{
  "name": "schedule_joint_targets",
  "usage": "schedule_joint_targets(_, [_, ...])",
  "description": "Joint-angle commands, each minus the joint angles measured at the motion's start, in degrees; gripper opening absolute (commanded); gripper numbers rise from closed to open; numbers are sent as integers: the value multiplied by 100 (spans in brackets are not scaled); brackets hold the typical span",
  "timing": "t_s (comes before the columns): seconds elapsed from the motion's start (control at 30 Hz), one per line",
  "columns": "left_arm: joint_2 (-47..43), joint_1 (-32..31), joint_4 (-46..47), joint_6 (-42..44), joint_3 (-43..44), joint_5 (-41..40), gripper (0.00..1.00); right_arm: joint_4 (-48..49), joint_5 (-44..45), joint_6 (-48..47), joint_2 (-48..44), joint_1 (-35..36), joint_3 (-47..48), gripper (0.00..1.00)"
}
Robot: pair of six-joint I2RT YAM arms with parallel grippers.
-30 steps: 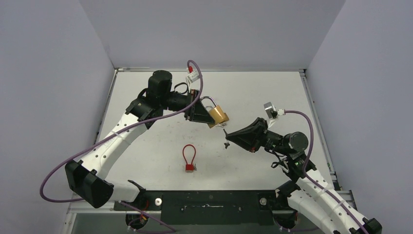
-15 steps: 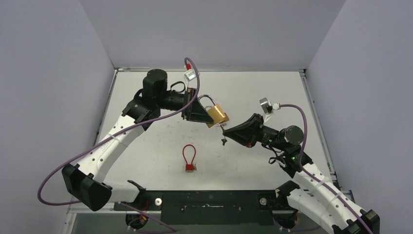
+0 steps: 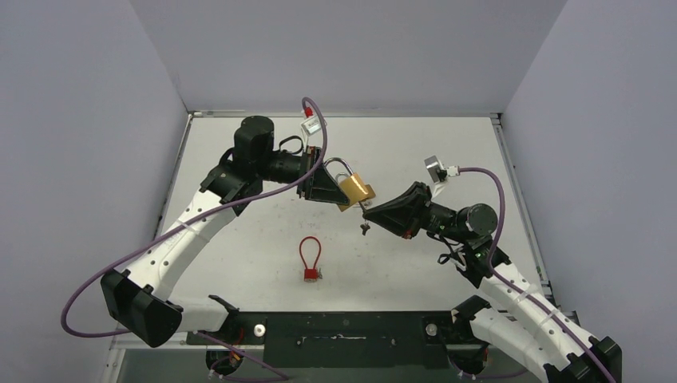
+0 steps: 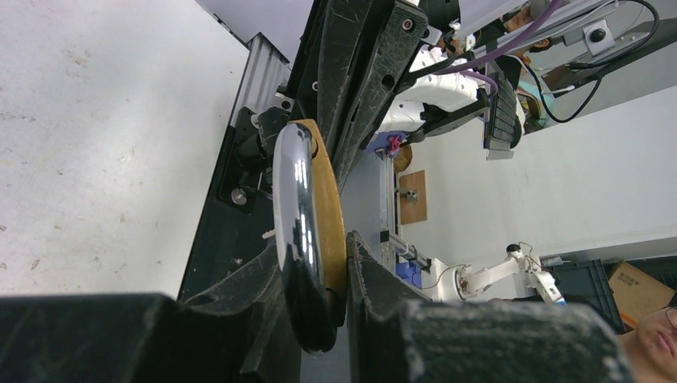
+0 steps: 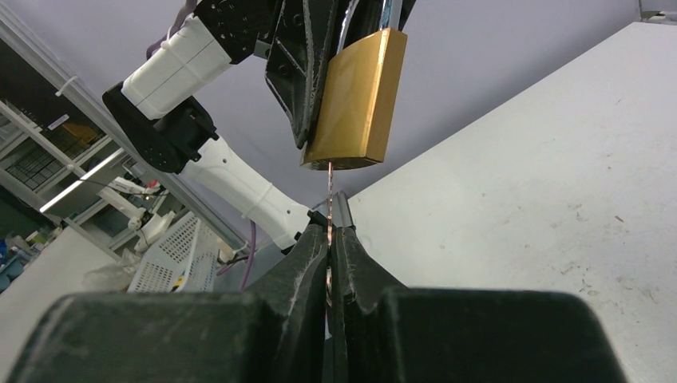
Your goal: Unlock with the key
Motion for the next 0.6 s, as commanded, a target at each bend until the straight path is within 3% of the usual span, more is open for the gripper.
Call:
schedule_joint_targets(0.0, [-285, 35, 621, 60, 100, 195, 0, 518, -51, -2, 83, 51, 254, 0])
schedule_joint_targets(0.57, [-302, 32, 910, -55, -62, 129, 0, 569, -108, -27, 232, 101, 289, 0])
